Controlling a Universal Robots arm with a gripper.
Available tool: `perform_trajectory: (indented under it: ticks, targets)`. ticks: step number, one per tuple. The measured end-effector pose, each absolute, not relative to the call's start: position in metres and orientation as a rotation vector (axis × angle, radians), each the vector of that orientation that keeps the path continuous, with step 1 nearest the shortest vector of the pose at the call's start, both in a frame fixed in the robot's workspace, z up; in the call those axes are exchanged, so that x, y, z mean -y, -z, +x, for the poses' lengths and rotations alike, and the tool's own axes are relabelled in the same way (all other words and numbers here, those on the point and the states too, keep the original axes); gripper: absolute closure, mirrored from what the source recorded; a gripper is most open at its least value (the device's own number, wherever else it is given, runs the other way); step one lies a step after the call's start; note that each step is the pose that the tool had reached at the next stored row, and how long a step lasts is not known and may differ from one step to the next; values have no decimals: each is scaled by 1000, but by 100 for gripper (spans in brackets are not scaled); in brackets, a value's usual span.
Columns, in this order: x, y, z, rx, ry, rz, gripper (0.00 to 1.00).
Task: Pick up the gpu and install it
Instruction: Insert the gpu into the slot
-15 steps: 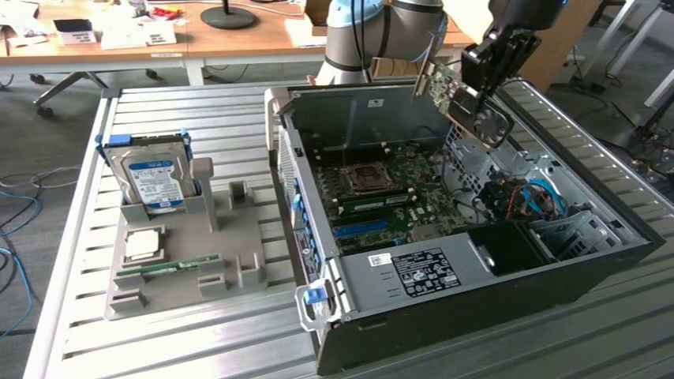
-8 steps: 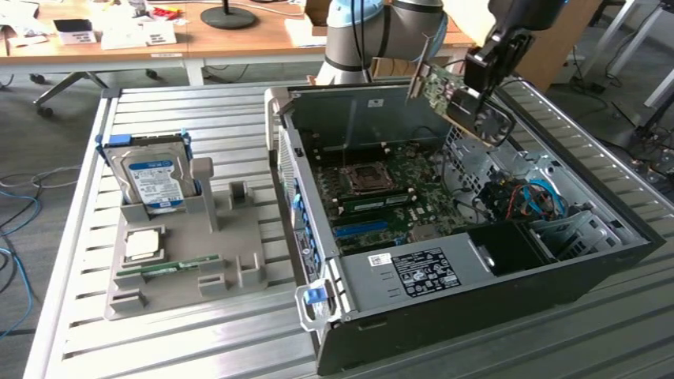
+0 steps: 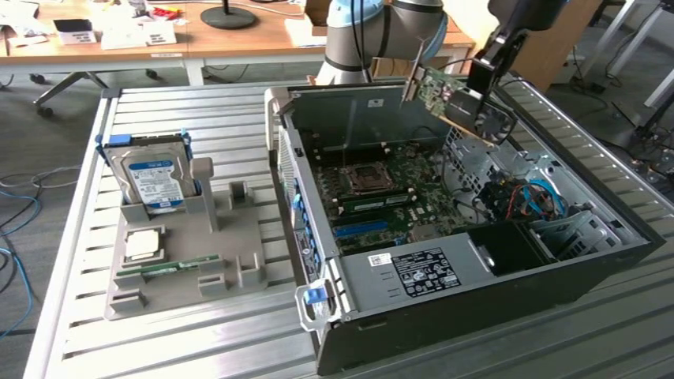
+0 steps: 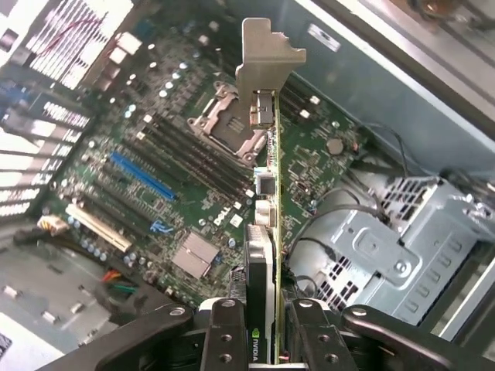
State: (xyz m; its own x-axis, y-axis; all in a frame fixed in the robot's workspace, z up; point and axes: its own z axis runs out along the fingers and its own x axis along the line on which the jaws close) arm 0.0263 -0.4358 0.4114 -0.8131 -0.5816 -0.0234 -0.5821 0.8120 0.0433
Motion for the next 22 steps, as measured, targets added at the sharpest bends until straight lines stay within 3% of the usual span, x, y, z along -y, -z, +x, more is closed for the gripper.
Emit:
perform_trajectory:
  ticks: [22]
  targets:
    - [436,-411,26,-2742,-75,-1534,73]
